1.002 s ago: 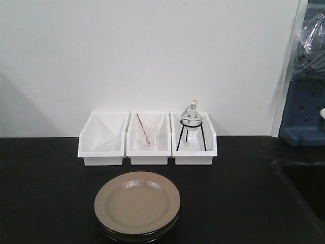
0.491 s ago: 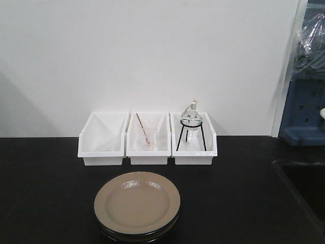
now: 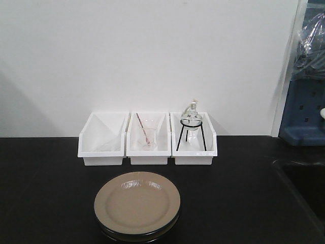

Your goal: Arrange circular plates on left workspace

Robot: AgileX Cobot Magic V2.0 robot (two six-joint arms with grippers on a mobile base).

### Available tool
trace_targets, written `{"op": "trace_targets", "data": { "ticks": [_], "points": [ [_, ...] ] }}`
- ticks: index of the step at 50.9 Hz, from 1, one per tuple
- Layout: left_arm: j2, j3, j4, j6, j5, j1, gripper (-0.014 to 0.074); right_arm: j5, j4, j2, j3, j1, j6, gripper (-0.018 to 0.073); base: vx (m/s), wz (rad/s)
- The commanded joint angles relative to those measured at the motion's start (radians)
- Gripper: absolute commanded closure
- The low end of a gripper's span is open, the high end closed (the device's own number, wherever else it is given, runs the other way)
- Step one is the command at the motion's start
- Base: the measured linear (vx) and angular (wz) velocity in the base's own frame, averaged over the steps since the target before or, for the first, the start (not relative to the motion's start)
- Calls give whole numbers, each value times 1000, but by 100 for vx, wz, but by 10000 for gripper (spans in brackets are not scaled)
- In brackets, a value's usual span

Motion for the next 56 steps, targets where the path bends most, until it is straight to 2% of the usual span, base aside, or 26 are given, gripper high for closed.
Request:
{"op": "trace_targets", "data": {
  "ticks": [1, 5, 41, 47, 50, 56],
  "points": [
    [-17, 20, 63, -70, -88, 4, 597, -82, 3, 5, -30, -3, -5, 563, 0, 0],
    [-17, 20, 62, -93, -88, 4, 597, -77, 3, 6, -30, -3, -5, 563, 0, 0],
    [-16, 20, 62, -93, -88, 4, 597, -79, 3, 6, -30, -3, -5, 563, 0, 0],
    [-16, 20, 62, -93, -88, 4, 597, -86, -23, -34, -13, -3, -12, 563, 0, 0],
    [-16, 20, 62, -93, -88, 4, 597, -108, -45, -81, 30, -20, -15, 563, 0, 0],
    [-16, 20, 62, -93, -88, 4, 597, -172, -49, -213, 192, -107, 37, 563, 0, 0]
  ]
}}
